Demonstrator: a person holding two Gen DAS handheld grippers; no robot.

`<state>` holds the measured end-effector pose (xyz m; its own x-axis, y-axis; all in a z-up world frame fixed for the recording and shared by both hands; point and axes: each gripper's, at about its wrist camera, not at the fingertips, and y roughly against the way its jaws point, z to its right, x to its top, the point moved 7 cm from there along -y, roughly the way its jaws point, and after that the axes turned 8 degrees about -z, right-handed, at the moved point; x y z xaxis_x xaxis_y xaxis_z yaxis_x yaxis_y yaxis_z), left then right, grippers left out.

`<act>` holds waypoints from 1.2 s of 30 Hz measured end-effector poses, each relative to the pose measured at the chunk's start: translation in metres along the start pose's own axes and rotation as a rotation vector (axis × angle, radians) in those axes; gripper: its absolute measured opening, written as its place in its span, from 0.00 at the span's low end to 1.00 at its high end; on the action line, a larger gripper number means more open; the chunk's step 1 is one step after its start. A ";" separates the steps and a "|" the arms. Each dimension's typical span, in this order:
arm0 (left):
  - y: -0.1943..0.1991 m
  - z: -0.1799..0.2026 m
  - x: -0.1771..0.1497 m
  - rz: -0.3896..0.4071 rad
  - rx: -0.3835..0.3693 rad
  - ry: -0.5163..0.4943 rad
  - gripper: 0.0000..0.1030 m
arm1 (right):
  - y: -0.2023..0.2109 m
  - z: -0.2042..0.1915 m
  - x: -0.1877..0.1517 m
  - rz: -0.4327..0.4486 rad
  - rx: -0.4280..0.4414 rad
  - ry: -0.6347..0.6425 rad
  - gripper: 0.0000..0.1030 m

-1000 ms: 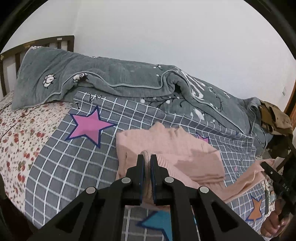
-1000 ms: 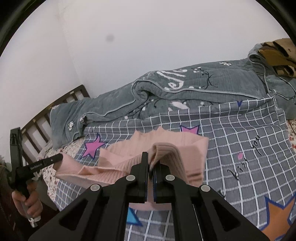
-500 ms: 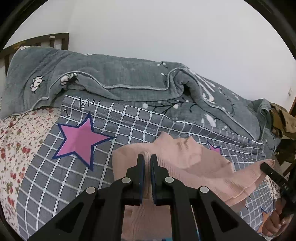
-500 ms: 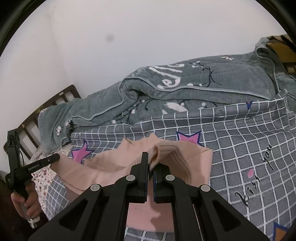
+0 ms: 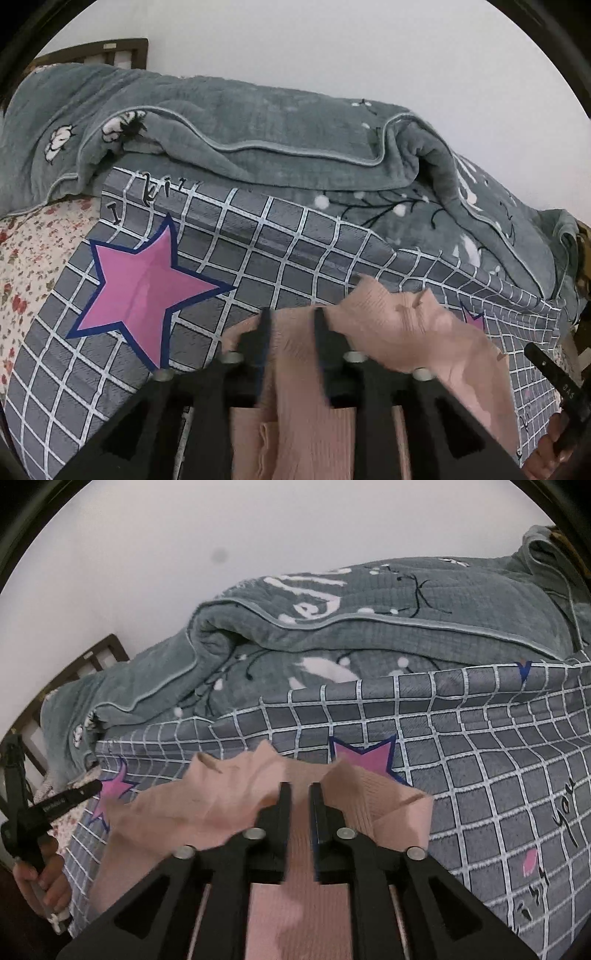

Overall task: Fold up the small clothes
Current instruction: 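Lay the hem onto the sweater and open both grippers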

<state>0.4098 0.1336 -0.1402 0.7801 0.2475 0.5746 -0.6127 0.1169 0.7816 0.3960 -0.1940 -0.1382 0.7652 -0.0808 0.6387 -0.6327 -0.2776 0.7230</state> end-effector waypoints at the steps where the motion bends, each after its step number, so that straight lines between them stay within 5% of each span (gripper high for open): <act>1: -0.001 0.000 -0.001 -0.003 -0.004 -0.004 0.29 | -0.004 0.002 0.000 -0.007 -0.008 0.004 0.33; 3: -0.005 -0.001 -0.004 -0.008 -0.002 -0.021 0.29 | -0.007 0.004 -0.002 0.002 -0.035 0.023 0.43; 10: -0.034 0.007 -0.018 -0.093 -0.027 -0.072 0.29 | -0.036 0.016 -0.017 -0.080 -0.123 0.079 0.43; 16: -0.065 0.006 -0.028 -0.158 0.030 -0.103 0.29 | -0.065 0.026 -0.026 -0.139 -0.154 0.070 0.43; 17: -0.069 0.006 -0.029 -0.154 0.037 -0.106 0.29 | -0.068 0.027 -0.027 -0.148 -0.156 0.070 0.42; 18: -0.069 0.006 -0.029 -0.140 0.036 -0.106 0.29 | -0.071 0.028 -0.028 -0.157 -0.158 0.069 0.31; 20: -0.065 0.005 -0.028 -0.100 0.031 -0.106 0.09 | -0.076 0.028 -0.030 -0.171 -0.157 0.074 0.06; 27: -0.047 -0.008 -0.015 -0.004 0.000 -0.048 0.07 | -0.047 0.031 -0.013 -0.020 -0.142 0.036 0.05; 31: -0.069 -0.016 -0.028 -0.073 0.023 -0.021 0.08 | -0.077 0.045 -0.025 -0.145 -0.157 0.002 0.05; 36: -0.072 -0.012 -0.031 -0.091 0.041 -0.047 0.12 | -0.075 0.043 -0.026 -0.145 -0.167 0.022 0.09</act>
<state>0.4278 0.1288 -0.2172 0.8381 0.1922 0.5105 -0.5340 0.0975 0.8399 0.4293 -0.2120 -0.2204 0.8480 -0.0305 0.5292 -0.5286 -0.1218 0.8401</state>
